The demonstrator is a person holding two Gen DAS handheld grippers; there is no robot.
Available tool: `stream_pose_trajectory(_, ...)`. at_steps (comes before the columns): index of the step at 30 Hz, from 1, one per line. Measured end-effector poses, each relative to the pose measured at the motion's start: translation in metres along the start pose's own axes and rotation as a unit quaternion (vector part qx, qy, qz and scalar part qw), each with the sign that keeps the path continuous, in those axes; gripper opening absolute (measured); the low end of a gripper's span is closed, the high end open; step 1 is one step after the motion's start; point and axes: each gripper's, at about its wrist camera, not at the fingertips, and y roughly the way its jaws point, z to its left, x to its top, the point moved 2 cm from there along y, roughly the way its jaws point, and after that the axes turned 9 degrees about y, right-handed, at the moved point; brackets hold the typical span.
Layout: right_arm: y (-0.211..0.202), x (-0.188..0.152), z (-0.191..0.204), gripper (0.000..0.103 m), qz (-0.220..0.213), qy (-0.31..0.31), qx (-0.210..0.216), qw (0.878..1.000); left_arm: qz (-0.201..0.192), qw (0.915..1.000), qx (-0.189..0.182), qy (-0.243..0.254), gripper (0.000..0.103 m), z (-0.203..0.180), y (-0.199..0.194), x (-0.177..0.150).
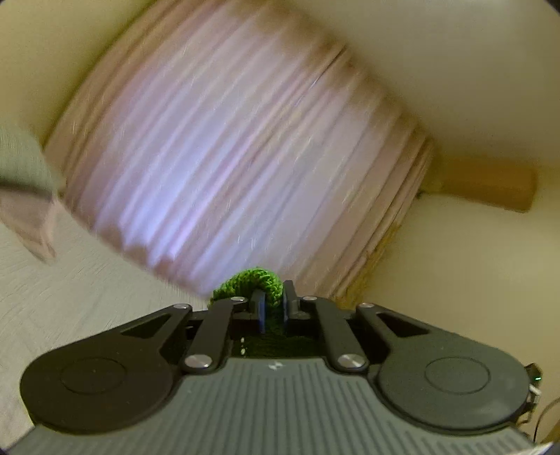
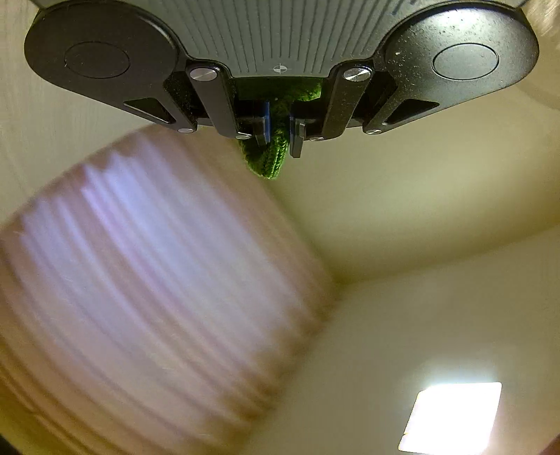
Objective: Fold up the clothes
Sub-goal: 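Lay the vest flat on the bed and open both grippers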
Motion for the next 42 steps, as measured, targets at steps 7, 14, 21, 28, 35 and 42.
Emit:
stream_pose_trajectory(7,0.110,-0.036,-0.156,0.100,0.143,0.109,-0.353,0.918,0.276,0.9389,0.203,0.035,0.033,0.079,0.131,-0.086)
stream_pose_trajectory(14,0.024,-0.151,-0.215,0.100,0.274,0.098,-0.424,0.858,0.382,0.8814,0.276,-0.033,0.035,0.130,0.067,-0.210)
stream_pose_trajectory(21,-0.049,-0.205,-0.240,0.100,0.361,0.121,-0.458,0.803,0.436,0.8432,0.310,-0.053,0.036,0.122,0.006,-0.276)
stream_pose_trajectory(28,-0.024,-0.224,-0.228,0.100,0.419,0.027,-0.445,0.791,0.456,0.8357,0.305,0.021,0.038,0.079,0.001,-0.298)
stream_pose_trajectory(35,-0.034,-0.246,-0.218,0.100,0.437,0.009,-0.422,0.794,0.462,0.8237,0.329,0.016,0.038,0.078,-0.025,-0.310)
stream_pose_trajectory(42,-0.051,-0.260,-0.218,0.100,0.450,0.017,-0.439,0.778,0.494,0.7975,0.342,0.056,0.038,0.074,-0.029,-0.327)
